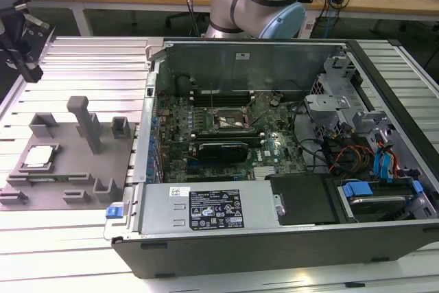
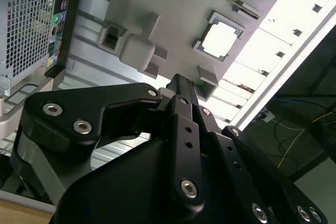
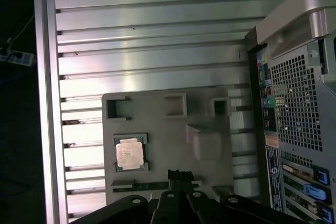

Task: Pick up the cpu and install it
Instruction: 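Reach for the cpu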

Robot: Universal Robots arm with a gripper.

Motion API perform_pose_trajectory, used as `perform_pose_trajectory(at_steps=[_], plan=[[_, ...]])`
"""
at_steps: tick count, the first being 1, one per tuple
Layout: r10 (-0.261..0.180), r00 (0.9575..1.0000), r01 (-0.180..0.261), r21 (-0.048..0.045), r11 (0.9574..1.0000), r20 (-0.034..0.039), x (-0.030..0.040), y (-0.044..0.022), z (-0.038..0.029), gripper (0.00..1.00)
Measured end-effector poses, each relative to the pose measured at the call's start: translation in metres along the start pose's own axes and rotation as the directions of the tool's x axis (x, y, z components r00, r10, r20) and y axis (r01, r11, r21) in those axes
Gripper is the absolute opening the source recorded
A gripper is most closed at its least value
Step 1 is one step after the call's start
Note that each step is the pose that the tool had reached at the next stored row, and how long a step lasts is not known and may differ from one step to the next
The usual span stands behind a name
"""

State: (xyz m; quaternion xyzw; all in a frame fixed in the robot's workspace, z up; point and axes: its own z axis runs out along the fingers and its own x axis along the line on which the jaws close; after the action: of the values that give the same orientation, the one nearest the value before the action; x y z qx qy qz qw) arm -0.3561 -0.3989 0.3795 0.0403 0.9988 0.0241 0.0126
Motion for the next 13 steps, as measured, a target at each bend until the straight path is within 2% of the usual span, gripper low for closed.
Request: perform_pose_trajectory(at_steps=[3, 7, 9, 13], plan=[[0.000, 1.0000, 0.000, -0.0003, 1.0000, 0.0003, 0.0036, -0.0004, 0.0024, 0.11], [0.000, 1.0000, 0.000, 0.0000, 1.0000, 0.0000, 0.0077, -0.0013, 0.0090, 0.11], [0.000, 1.0000, 0.000, -0.0001, 1.0000, 0.0000, 0.0096, -0.0022, 0.0153, 0.11], [0.000, 1.0000, 0.000, 0.0000, 1.0000, 0.0000, 0.0116, -0.0050, 0.0238, 0.11]])
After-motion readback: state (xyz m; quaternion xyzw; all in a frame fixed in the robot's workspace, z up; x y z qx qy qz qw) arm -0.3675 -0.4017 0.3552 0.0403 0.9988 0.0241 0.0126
